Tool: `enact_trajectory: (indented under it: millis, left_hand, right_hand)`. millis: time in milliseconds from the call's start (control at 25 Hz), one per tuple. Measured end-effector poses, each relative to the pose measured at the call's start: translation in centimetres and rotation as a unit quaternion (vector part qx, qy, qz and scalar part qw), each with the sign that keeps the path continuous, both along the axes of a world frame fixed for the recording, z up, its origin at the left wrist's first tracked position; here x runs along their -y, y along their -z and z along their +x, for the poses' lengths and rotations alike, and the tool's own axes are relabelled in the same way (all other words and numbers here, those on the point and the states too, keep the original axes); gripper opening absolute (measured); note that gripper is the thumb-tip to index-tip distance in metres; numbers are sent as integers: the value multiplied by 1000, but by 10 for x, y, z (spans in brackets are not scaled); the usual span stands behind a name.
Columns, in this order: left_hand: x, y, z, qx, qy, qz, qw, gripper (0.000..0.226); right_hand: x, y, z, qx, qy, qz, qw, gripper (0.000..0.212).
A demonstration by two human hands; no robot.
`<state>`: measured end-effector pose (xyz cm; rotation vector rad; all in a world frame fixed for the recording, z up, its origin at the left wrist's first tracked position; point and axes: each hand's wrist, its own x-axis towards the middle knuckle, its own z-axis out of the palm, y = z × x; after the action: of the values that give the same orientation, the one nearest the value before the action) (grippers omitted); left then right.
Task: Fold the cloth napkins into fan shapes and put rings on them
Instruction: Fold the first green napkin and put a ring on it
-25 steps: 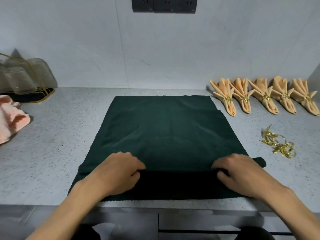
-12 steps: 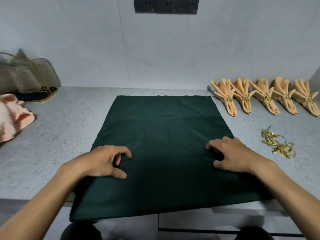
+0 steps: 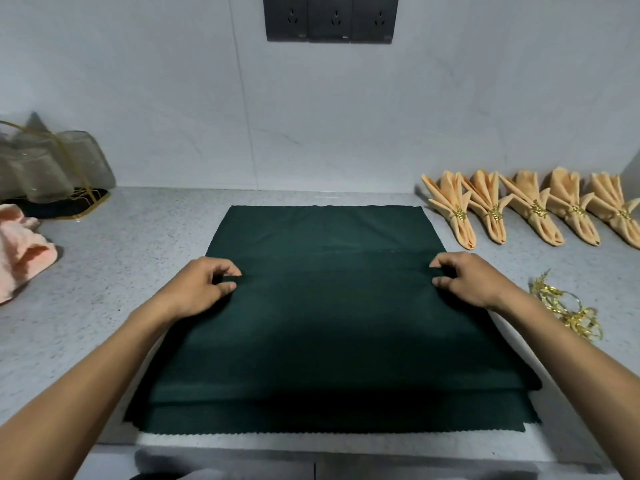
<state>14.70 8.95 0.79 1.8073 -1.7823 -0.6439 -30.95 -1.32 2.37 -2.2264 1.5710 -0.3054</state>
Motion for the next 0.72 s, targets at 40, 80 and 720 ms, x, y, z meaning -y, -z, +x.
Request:
enact_trajectory:
  millis: [40, 80, 720]
  left_hand:
    - [11, 1, 1, -1, -19, -10, 1000, 29]
    - [21, 0, 0, 8, -36, -15, 999, 28]
    - [-108, 7, -102, 310, 209, -31, 927, 52]
  right_hand:
    - [14, 3, 4, -2, 9, -9, 1000, 18]
    - [27, 6, 10, -5, 17, -17, 1000, 18]
    - [-143, 4, 24, -211, -194, -114, 951, 46]
